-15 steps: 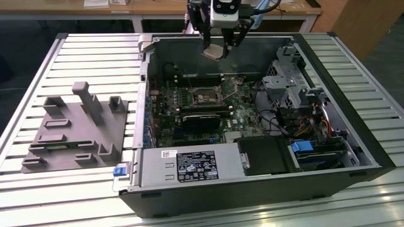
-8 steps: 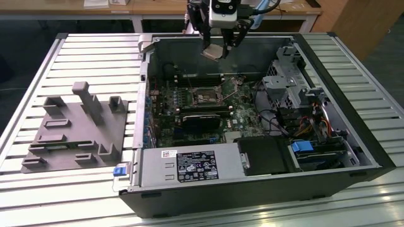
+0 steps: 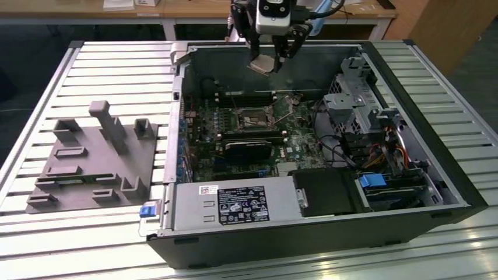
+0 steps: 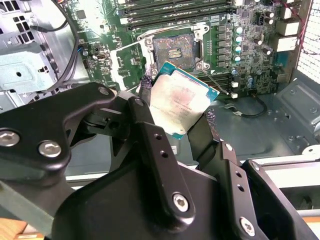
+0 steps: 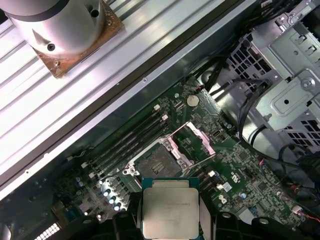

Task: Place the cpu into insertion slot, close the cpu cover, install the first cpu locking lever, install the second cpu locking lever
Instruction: 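Place the cpu into insertion slot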

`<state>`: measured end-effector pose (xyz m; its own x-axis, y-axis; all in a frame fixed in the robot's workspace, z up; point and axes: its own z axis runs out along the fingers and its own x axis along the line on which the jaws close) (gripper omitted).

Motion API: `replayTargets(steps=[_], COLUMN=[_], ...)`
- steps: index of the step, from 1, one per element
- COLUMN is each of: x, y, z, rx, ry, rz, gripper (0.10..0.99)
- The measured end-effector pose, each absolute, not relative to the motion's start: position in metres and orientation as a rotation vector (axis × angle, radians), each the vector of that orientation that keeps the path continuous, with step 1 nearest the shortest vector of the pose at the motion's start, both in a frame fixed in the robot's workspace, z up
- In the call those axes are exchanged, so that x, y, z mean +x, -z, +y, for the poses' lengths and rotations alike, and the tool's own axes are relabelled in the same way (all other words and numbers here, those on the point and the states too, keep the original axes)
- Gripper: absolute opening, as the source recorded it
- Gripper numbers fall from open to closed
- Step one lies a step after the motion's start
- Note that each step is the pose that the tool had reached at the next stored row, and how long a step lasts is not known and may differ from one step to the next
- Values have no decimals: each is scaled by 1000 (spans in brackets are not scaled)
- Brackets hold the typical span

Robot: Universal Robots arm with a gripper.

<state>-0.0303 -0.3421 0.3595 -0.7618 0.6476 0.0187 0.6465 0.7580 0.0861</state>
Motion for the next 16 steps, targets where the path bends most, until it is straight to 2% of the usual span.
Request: replayTargets(steps=[16], x=[-31], y=[-358], z=[-342], rx=[1409], ry=[-132], rz=[2780], gripper=[541])
